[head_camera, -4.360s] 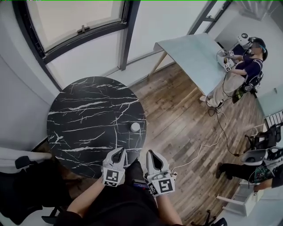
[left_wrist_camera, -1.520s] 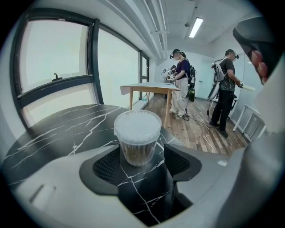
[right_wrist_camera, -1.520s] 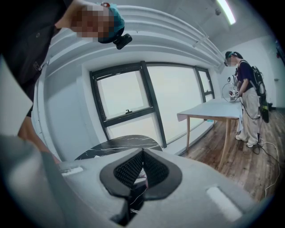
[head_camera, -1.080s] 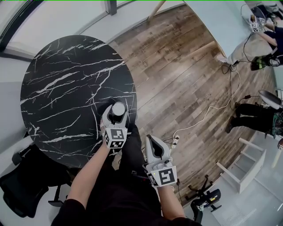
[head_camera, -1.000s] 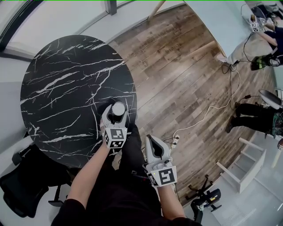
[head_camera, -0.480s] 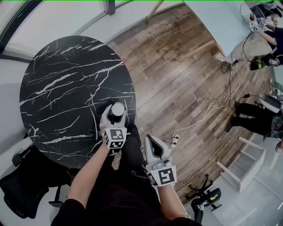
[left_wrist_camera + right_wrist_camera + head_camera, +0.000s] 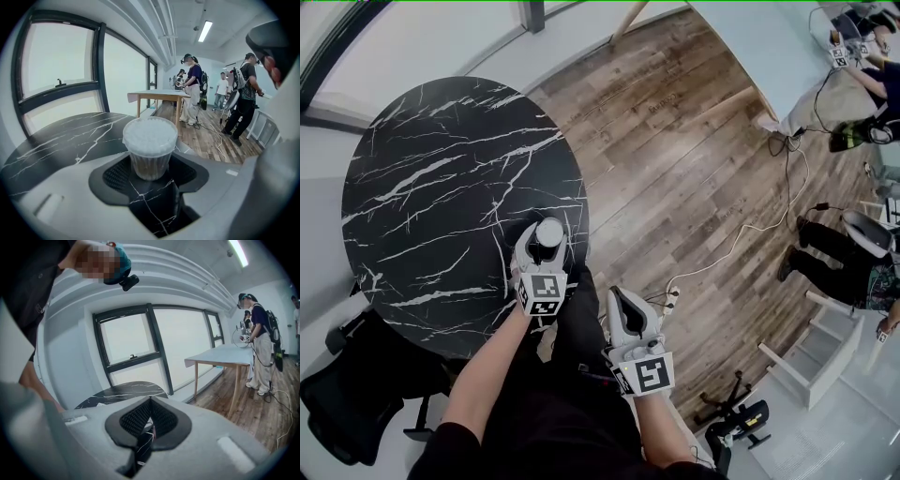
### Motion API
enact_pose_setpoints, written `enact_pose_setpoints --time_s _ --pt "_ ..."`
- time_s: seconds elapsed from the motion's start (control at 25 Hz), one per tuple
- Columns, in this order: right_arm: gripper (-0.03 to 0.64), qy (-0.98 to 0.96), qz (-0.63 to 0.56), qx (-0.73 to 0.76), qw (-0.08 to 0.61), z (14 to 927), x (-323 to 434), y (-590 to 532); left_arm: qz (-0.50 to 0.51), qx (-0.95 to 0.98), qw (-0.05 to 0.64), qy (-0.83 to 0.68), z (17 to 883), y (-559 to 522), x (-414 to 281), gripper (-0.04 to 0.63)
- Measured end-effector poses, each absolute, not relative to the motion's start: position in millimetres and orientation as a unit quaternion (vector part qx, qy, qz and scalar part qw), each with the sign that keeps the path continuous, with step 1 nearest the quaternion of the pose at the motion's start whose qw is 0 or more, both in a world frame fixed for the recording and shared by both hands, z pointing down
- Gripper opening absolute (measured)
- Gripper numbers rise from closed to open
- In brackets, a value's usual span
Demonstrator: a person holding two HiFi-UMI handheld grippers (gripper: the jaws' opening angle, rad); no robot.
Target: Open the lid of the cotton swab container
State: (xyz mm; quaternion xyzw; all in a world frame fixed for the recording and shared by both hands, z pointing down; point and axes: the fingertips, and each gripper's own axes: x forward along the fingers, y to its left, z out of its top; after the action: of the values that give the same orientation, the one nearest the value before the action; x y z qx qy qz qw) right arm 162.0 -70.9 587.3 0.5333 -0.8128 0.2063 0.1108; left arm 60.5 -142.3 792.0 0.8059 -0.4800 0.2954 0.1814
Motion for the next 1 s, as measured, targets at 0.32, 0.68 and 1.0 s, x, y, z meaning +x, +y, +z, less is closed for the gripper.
enact_pose_setpoints --time_s 0.32,0.68,1.0 --pt "0.0 -0.815 0.203 0.532 0.11 585 154 -67 0.299 0.815 0.178 -0.463 789 -133 59 0.261" --pt "0.0 -0.819 0.197 0.528 0.109 580 144 -58 0.305 0.827 0.167 -0.443 783 -116 54 0.261" --pt "0.0 -0.825 0.185 0.523 0.102 570 130 -49 0.3 0.84 0.151 -0.426 761 -99 46 0.259"
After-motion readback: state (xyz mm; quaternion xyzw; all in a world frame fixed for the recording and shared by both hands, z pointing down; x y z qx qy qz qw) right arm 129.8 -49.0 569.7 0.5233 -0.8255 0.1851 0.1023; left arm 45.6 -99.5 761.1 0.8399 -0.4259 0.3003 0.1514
